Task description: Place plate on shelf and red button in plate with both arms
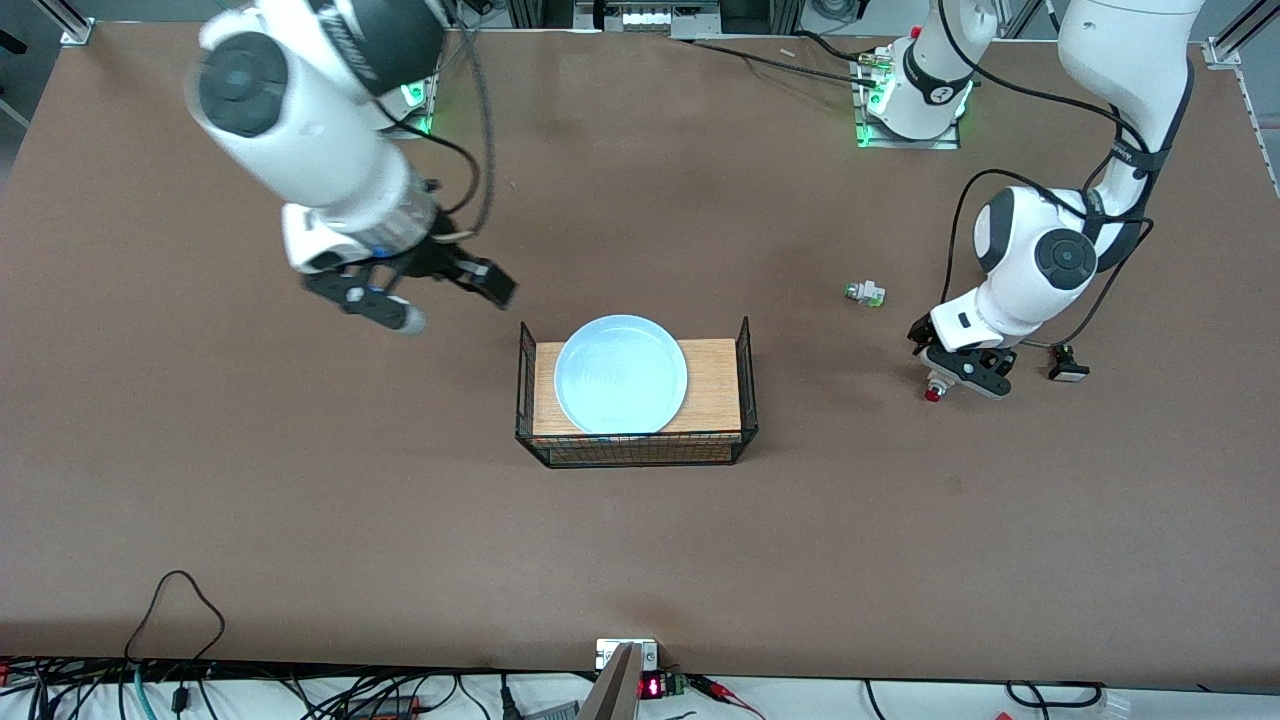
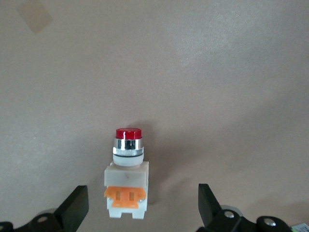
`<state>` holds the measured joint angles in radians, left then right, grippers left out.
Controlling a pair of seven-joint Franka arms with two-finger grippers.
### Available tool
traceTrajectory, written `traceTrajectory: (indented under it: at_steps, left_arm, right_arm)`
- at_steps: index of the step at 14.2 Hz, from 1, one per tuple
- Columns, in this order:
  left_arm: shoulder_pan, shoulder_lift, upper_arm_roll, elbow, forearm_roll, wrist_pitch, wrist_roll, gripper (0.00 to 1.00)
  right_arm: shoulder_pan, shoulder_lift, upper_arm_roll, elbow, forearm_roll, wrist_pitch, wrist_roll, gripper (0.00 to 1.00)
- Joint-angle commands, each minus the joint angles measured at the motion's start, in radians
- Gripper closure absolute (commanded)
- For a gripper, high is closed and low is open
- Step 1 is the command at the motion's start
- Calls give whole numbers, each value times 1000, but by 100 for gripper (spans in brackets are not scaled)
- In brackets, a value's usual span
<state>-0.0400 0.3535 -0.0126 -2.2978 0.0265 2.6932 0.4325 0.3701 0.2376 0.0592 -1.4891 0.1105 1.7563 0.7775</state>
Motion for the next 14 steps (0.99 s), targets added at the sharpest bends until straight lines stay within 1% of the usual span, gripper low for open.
traceTrajectory:
  at_steps: [1,2,3,4,5,7,8,9,10,11,12,14]
  left_arm:
    - [8,51,2,6,12,74,23,9]
    - [6,53,2,6,12,86,23,22]
    - [6,53,2,8,12,86,31,46]
    - [6,53,2,8,10,83,81,71]
    - [9,61,2,11,10,83,106,73]
    - [17,55,2,15,10,83,118,80]
    - [19,45,2,18,10,83,117,81]
    - [19,15,0,18,10,73,111,81]
    - [12,-23,-1,21,10,30,109,80]
    - [6,-62,-3,55,10,-43,107,80]
    - [6,-83,-26,120,6,-176,104,80]
    - [6,-84,-69,315,-3,-481,80,78]
  right_arm:
    - [-106,-27,11,-20,-72,-58,-235,0]
    - [-150,-29,11,-20,-86,-75,-310,0]
    - [-192,-29,11,-20,-92,-86,-384,0]
    - [-238,-29,11,-20,-92,-93,-476,0]
    - [-276,-27,11,-20,-92,-96,-562,0]
    - [-333,-29,8,-16,-94,-116,-668,0]
    - [-336,-35,-28,-16,-104,-116,-728,0]
    - [-326,-40,-83,-16,-112,-116,-794,0]
    - [-323,-43,-122,-16,-111,-116,-857,0]
    - [-320,-46,-152,-16,-111,-120,-894,0]
    - [-316,-56,-177,-19,-106,-141,-890,0]
    - [-252,-72,-246,-25,-104,-164,-871,0]
